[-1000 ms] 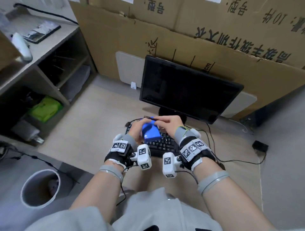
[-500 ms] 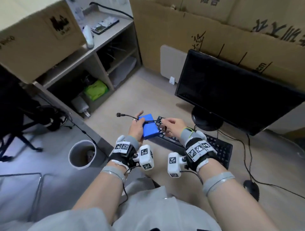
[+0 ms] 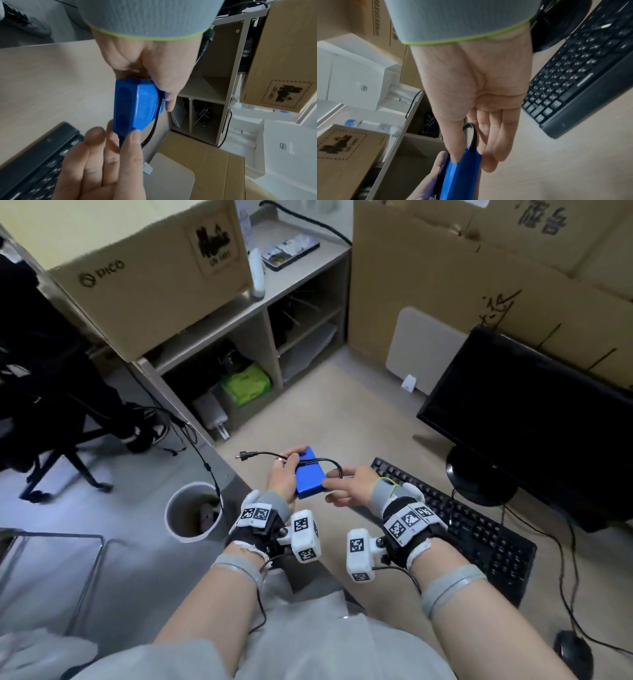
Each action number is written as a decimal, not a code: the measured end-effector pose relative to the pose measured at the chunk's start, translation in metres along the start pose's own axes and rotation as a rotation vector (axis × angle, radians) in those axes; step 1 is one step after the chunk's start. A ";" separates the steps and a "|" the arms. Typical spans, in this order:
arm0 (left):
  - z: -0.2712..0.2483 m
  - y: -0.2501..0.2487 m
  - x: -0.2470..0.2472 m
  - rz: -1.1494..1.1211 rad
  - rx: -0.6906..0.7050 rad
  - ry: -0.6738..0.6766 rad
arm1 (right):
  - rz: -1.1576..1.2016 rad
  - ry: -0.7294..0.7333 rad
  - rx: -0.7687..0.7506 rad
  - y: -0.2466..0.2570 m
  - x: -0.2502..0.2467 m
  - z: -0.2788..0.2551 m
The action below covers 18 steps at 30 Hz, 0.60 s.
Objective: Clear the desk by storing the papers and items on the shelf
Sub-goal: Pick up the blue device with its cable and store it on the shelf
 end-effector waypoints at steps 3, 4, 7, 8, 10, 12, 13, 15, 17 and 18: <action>0.029 -0.024 -0.044 -0.026 -0.009 -0.017 | -0.027 0.011 0.048 0.017 0.038 0.041; 0.036 -0.029 -0.052 -0.023 -0.009 -0.012 | -0.032 0.013 0.067 0.020 0.047 0.049; 0.060 -0.051 -0.087 -0.018 -0.017 -0.003 | -0.052 -0.002 0.104 0.033 0.080 0.083; 0.069 -0.060 -0.099 -0.012 -0.022 0.009 | -0.049 -0.015 0.102 0.040 0.092 0.095; 0.081 -0.070 -0.112 0.039 -0.031 0.031 | -0.026 -0.039 0.096 0.047 0.103 0.107; 0.098 -0.079 -0.130 0.112 -0.066 0.039 | 0.006 -0.068 0.098 0.057 0.115 0.124; 0.105 -0.081 -0.135 0.147 -0.078 0.040 | 0.014 -0.086 0.092 0.061 0.118 0.130; 0.121 -0.077 -0.145 0.206 -0.110 0.023 | 0.016 -0.124 0.084 0.067 0.118 0.139; 0.138 -0.068 -0.149 0.192 -0.147 0.004 | 0.014 -0.151 0.080 0.070 0.113 0.147; 0.141 -0.069 -0.148 0.186 -0.164 -0.004 | 0.007 -0.155 0.078 0.071 0.111 0.151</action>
Point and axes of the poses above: each hand's wrist, its own z-axis towards the middle knuckle, its own x-axis out of the palm, y = z × x, the point moved 4 cm from there along z, towards the middle knuckle, and after that the axes turned 9 degrees about y, right-handed, at the moved point
